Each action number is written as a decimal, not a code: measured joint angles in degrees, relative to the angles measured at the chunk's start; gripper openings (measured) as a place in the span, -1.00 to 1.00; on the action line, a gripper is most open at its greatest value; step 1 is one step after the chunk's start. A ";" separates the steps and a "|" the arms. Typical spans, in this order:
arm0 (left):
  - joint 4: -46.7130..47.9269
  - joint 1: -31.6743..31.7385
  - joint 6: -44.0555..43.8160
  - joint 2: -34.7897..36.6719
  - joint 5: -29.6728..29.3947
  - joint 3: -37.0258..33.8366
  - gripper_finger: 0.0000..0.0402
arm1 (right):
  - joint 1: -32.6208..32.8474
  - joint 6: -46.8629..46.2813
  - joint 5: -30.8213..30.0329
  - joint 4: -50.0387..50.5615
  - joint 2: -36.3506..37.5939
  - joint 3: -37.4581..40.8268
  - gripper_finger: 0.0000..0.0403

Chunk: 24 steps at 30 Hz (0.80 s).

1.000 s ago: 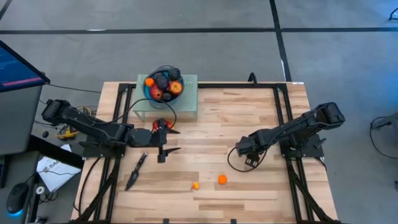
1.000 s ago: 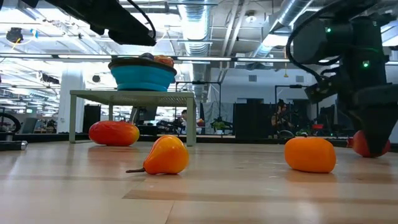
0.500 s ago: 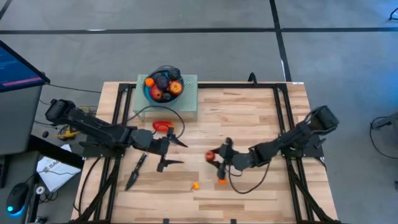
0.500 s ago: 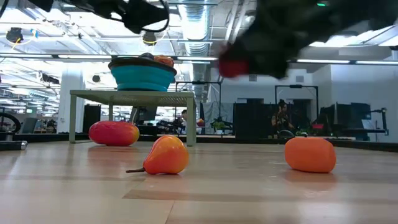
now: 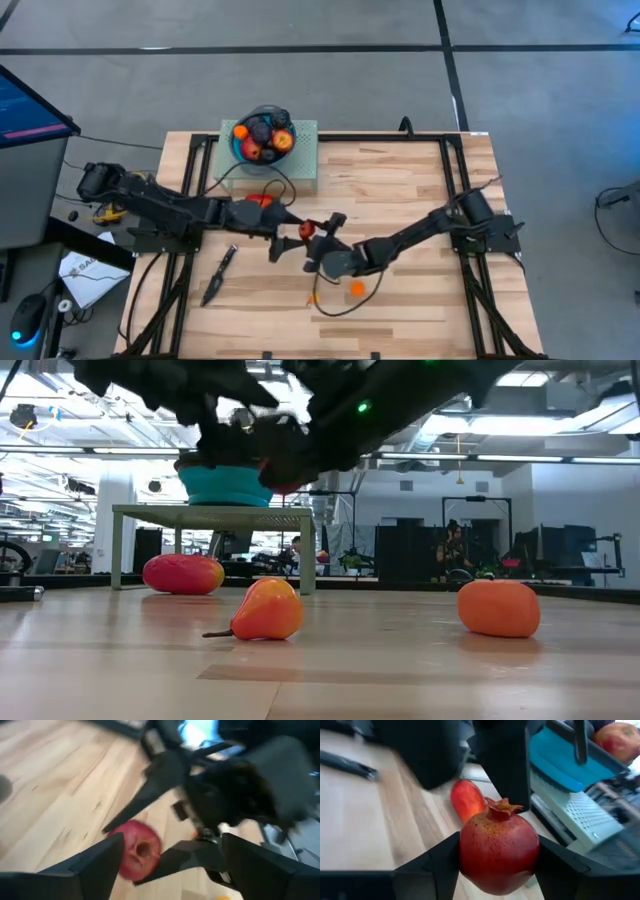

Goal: Pick & Place Fruit
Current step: Put the red pomegranate into the blue strainer bowl on the shelf

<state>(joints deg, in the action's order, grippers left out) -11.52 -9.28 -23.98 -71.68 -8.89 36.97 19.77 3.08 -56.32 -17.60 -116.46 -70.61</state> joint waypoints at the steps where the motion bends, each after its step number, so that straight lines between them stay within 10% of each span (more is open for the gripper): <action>1: 1.13 0.28 -1.29 0.00 -0.26 -0.05 0.68 | -0.11 1.08 -0.93 0.83 -1.03 -1.28 0.06; 24: -0.32 0.34 -4.48 -0.06 -10.93 -1.20 0.40 | -0.02 14.03 -7.26 -2.38 -5.01 -8.17 0.00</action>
<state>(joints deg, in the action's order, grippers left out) -11.83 -8.94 -28.46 -71.74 -19.83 35.77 19.76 17.11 -63.58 -19.98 -121.47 -78.78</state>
